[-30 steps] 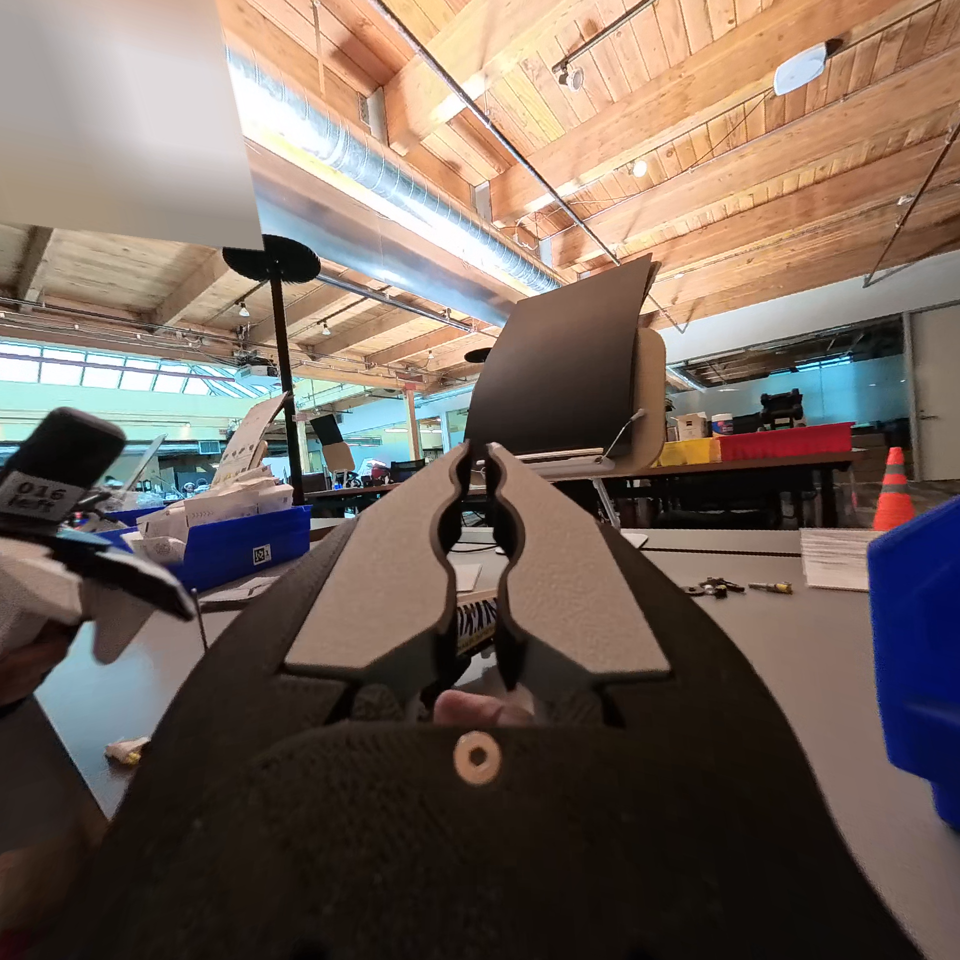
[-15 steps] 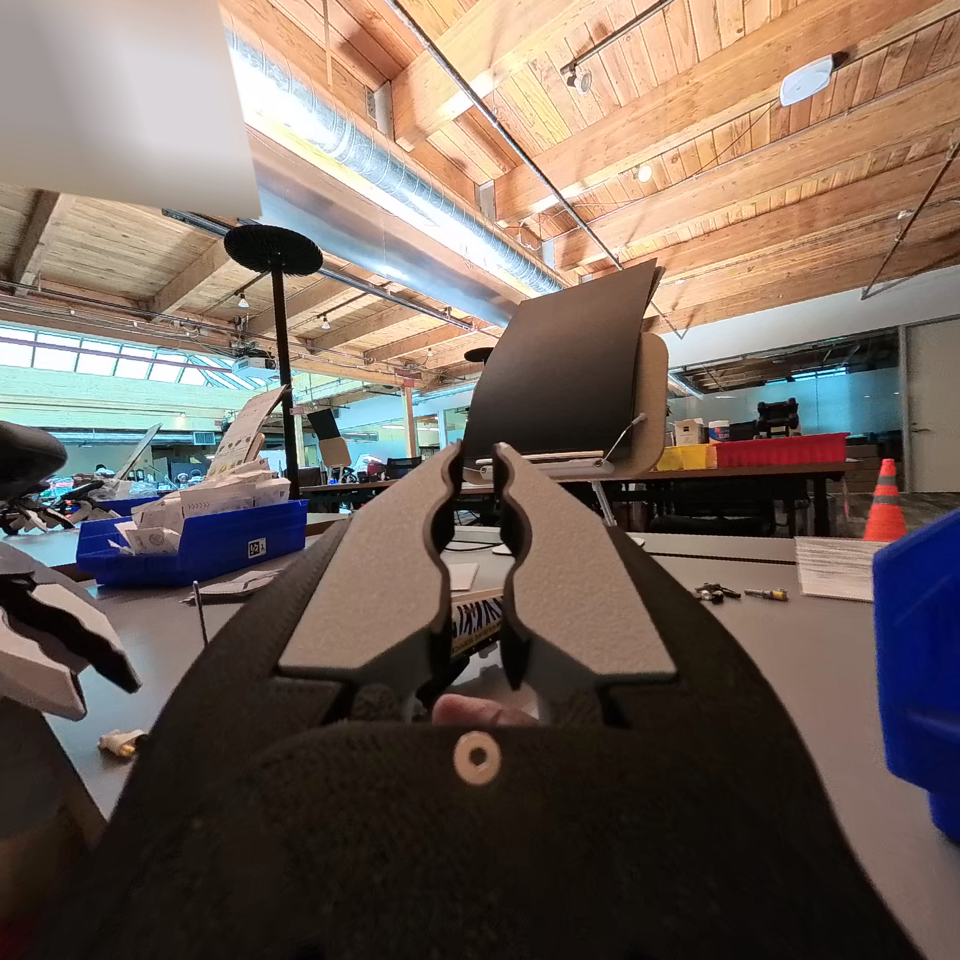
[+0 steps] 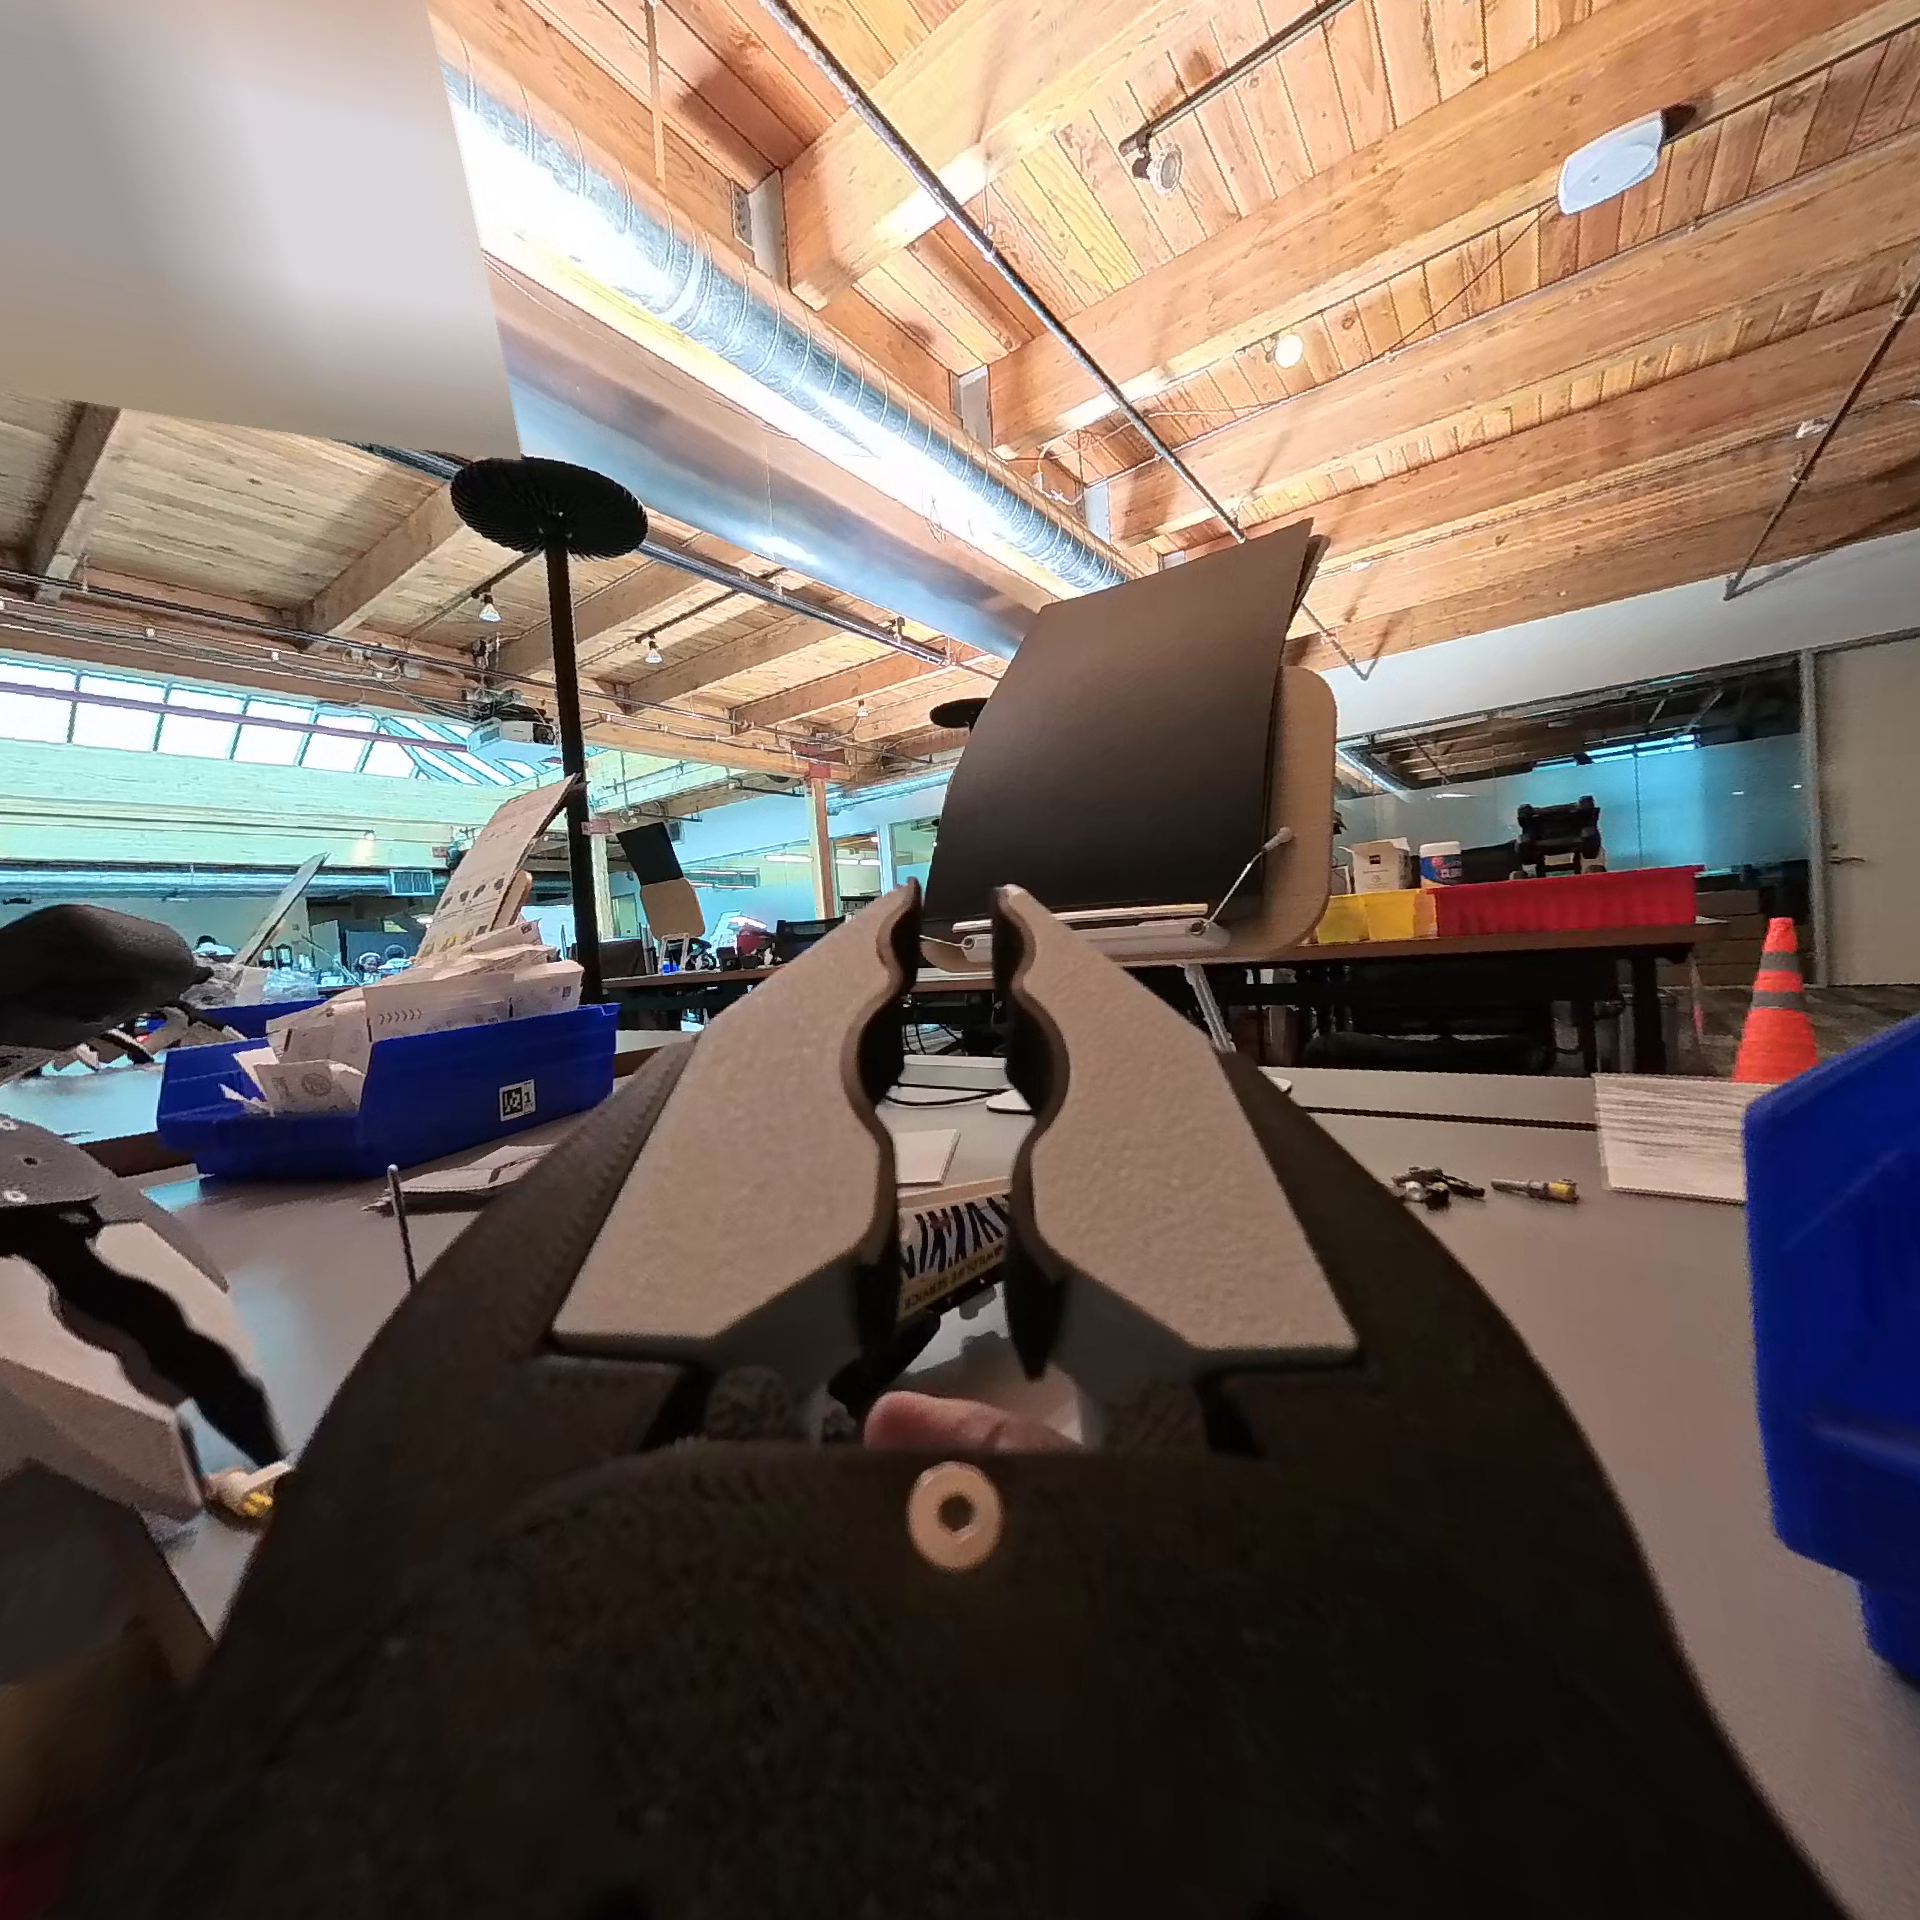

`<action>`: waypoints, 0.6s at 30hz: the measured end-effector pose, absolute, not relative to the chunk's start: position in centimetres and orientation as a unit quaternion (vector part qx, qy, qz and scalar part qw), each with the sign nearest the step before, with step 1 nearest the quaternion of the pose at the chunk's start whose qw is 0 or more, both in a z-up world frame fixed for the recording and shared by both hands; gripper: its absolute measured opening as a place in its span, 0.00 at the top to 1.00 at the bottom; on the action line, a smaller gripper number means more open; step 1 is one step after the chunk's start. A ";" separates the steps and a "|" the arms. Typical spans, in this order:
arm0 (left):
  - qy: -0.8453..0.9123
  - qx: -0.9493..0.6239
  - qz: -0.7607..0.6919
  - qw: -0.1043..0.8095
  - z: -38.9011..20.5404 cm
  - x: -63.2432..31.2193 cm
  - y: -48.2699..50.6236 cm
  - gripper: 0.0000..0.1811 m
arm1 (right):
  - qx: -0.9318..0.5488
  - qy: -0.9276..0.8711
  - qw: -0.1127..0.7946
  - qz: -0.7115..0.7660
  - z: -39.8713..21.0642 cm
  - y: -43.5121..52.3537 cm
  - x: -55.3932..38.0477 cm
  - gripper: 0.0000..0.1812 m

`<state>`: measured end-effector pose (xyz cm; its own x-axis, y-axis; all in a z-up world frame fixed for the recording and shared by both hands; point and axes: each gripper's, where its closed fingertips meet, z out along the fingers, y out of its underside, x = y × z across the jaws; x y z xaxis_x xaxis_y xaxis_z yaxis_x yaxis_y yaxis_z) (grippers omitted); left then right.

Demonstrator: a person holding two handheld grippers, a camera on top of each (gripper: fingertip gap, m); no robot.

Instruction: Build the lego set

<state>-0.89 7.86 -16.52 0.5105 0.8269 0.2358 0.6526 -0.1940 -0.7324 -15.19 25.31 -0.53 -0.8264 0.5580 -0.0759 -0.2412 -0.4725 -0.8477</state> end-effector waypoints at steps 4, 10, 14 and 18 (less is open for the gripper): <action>-0.481 -0.766 0.099 0.415 -16.5 -0.9 8.1 0.94 | -0.174 -0.455 0.238 0.840 -0.5 25.3 -15.2 0.94; -0.480 -0.744 0.133 0.445 -15.3 -1.8 7.8 0.94 | -0.183 -0.477 0.228 0.829 -0.7 24.5 -15.0 0.94; -0.494 -0.699 0.191 0.480 -12.8 -3.0 6.1 0.94 | -0.138 -0.532 0.133 0.825 1.3 20.6 -11.8 0.95; -0.481 -0.660 0.270 0.510 -9.1 -3.7 4.4 0.94 | -0.054 -0.609 -0.066 0.788 2.8 15.5 -4.3 0.92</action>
<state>-3.72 4.45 -9.05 0.3911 0.9106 0.1338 0.3589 -0.0170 -0.9332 -4.34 15.46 2.81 -0.9854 -0.0373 -0.1659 0.1699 -0.2488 -0.9535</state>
